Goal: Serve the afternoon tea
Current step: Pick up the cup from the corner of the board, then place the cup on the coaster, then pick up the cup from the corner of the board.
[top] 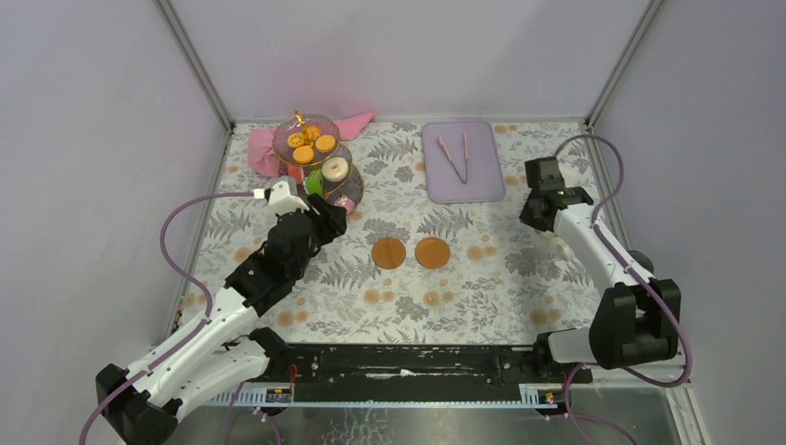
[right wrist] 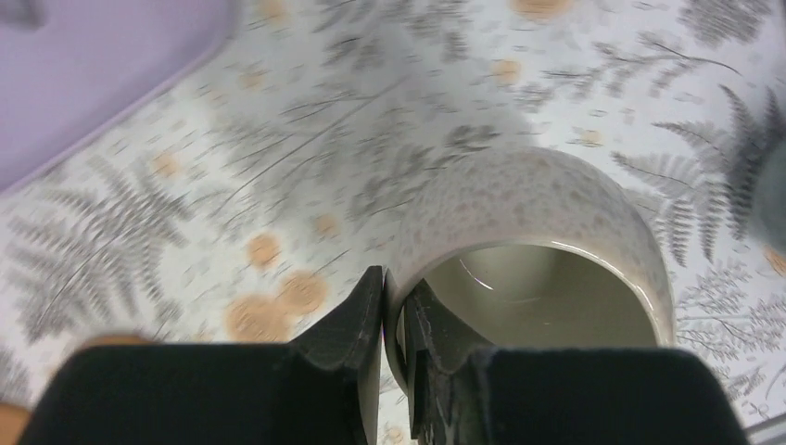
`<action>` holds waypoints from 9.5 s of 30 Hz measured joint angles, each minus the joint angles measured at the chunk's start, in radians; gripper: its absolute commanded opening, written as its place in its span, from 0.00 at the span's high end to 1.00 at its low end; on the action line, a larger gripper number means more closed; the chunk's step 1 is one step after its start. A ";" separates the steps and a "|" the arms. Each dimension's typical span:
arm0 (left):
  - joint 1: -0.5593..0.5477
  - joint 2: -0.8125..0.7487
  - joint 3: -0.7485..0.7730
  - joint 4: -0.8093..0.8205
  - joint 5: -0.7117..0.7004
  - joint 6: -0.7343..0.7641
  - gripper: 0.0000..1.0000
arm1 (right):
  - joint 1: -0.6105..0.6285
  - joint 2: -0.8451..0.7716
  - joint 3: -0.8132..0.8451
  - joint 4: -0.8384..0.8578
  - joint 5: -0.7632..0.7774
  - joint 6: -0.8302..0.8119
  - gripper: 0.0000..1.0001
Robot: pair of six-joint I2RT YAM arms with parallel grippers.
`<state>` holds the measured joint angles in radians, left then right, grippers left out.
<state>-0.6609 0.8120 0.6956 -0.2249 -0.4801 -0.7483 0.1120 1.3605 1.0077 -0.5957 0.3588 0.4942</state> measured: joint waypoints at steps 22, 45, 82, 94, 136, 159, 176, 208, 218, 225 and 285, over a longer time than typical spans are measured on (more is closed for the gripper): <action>-0.012 -0.018 0.025 -0.079 -0.061 0.007 0.39 | 0.585 0.303 0.418 -0.095 -0.056 -0.079 1.00; -0.014 -0.028 0.042 -0.114 -0.086 0.017 0.39 | 0.771 0.679 0.762 -0.062 -0.158 -0.031 1.00; -0.026 -0.011 0.043 -0.130 -0.105 0.021 0.39 | 0.773 0.671 0.613 0.111 -0.346 0.107 1.00; -0.035 -0.005 0.043 -0.130 -0.108 0.021 0.39 | 0.779 0.655 0.586 0.132 -0.372 0.130 1.00; -0.056 0.021 0.056 -0.130 -0.131 0.021 0.39 | 0.835 0.631 0.594 0.107 -0.282 0.078 0.54; -0.058 0.035 0.095 -0.129 -0.133 0.033 0.39 | 0.844 0.362 0.560 0.041 -0.143 0.041 0.49; -0.070 0.034 0.095 -0.103 -0.083 0.050 0.39 | 0.397 -0.259 0.110 -0.158 0.180 0.114 0.43; -0.097 0.110 0.095 0.009 0.056 0.088 0.39 | -0.552 -0.008 0.031 0.006 0.062 0.151 0.44; -0.097 0.110 0.095 0.009 0.074 0.097 0.39 | -0.612 0.021 0.035 0.011 0.070 0.211 0.44; -0.097 0.109 0.095 0.012 0.083 0.097 0.39 | -0.625 0.026 0.040 0.002 0.097 0.220 0.43; -0.097 0.074 0.141 -0.037 0.018 0.114 0.39 | 0.080 -0.006 -0.083 0.064 -0.031 0.175 1.00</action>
<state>-0.7578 0.8864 0.8364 -0.2619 -0.4622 -0.6338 0.1917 1.3544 0.9245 -0.5312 0.3279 0.6693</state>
